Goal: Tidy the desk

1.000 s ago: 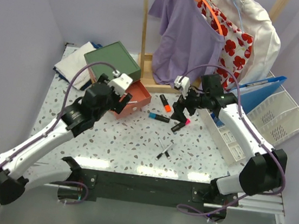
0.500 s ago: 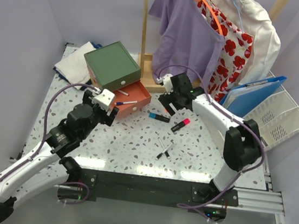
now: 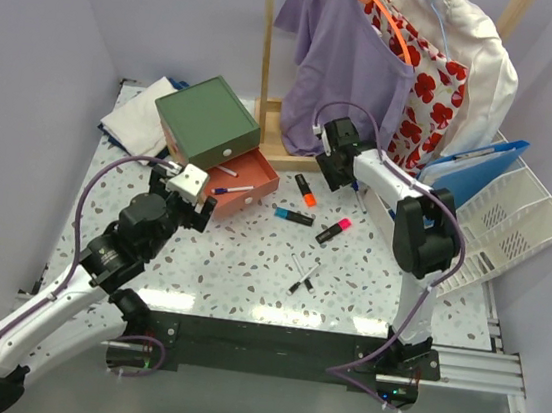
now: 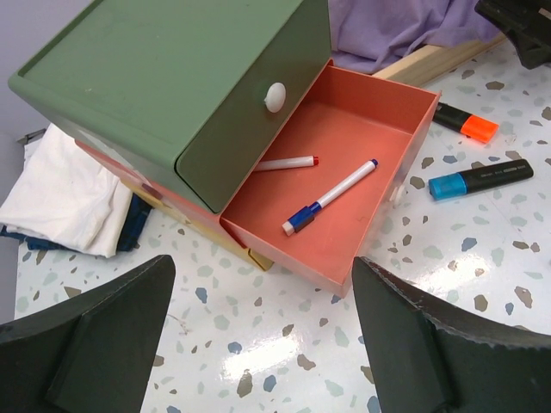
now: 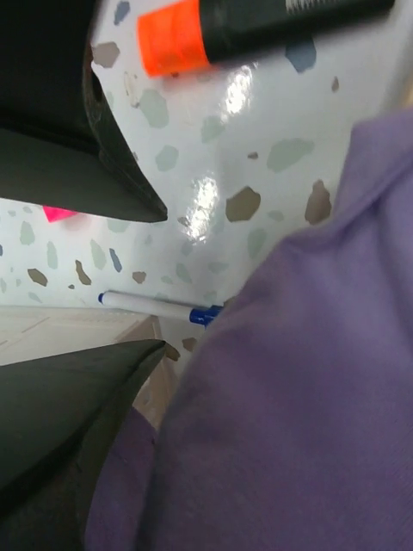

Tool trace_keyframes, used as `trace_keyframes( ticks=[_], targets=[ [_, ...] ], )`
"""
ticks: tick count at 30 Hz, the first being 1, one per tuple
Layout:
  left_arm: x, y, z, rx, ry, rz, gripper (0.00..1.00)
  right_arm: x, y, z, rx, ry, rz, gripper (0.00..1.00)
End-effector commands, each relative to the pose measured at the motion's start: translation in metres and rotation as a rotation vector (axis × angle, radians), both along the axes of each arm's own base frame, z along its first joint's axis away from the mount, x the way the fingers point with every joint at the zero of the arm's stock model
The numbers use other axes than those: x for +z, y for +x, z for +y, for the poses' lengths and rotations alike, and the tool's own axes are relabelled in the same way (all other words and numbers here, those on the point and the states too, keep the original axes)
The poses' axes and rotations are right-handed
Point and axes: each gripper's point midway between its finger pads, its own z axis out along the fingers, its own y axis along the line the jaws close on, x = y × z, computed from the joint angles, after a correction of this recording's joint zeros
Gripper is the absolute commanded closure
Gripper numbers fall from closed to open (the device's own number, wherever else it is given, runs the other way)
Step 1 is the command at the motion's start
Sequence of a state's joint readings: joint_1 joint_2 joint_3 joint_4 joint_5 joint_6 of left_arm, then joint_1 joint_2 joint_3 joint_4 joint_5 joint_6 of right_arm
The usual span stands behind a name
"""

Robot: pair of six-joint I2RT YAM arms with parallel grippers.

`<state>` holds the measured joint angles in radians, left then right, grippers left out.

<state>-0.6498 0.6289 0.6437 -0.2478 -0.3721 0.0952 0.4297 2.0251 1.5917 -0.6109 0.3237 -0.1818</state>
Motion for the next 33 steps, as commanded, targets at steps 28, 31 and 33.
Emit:
trace_keyframes(
  ticks=[28,31,33],
  targets=[
    [0.011,0.005,-0.002,0.013,-0.044,-0.041,0.10,-0.066,-0.001,-0.027,-0.012,0.099,0.255,0.61],
    [0.010,0.005,-0.002,0.013,-0.042,-0.039,0.10,-0.068,-0.005,-0.023,-0.003,0.117,0.273,0.67],
    [0.010,0.005,-0.002,0.012,-0.041,-0.038,0.10,-0.070,-0.007,-0.018,0.007,0.142,0.290,0.72]
  ],
)
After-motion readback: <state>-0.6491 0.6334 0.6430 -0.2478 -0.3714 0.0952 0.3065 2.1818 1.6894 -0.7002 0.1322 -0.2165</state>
